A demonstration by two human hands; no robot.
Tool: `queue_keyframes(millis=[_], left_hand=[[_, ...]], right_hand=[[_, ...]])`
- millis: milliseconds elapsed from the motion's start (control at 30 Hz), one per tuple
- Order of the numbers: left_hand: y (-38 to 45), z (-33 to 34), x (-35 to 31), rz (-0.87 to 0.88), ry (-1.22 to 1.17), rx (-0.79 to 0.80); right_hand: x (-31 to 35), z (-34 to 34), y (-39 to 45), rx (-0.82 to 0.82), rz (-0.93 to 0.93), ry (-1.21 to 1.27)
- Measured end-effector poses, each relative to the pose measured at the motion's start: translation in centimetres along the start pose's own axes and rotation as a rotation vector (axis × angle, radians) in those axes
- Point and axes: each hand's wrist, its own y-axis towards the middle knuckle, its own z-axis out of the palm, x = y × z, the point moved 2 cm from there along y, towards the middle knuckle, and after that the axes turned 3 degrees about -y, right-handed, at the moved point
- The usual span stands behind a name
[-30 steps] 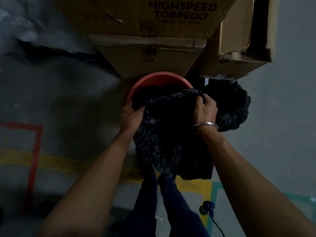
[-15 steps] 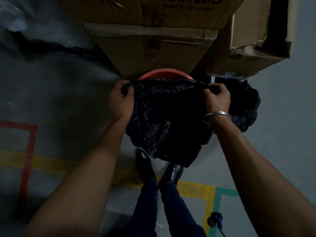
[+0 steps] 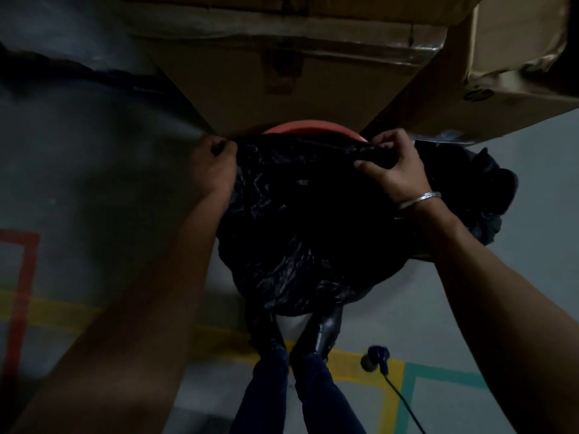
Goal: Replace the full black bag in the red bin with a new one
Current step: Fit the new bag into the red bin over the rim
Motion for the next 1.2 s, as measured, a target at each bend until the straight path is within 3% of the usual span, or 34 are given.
queue_keyframes(millis=[100, 333, 633, 900, 1033, 1200], left_hand=[[0.9, 0.7, 0.1, 0.004, 0.010, -0.019], [3.9, 2.8, 1.1, 0.106, -0.006, 0.069], [8.4, 5.5, 1.8, -0.113, -0.115, 0.284], [9.7, 7.3, 3.8, -0.298, -0.085, 0.384], [9.4, 6.5, 5.2, -0.407, -0.127, 0.424], [7.8, 3.9, 6.9, -0.386, -0.196, 0.442]], right_hand=[[-1.0, 0.6, 1.2, -0.093, -0.111, -0.118], [-2.8, 1.6, 4.8, -0.231, 0.058, -0.107], [-4.4, 3.0, 9.7, -0.318, 0.186, -0.045], [-6.4, 2.6, 12.3, -0.170, 0.417, -0.236], [-7.9, 1.8, 11.4, -0.075, 0.435, -0.401], [-8.8, 0.2, 8.7, -0.080, 0.414, -0.287]])
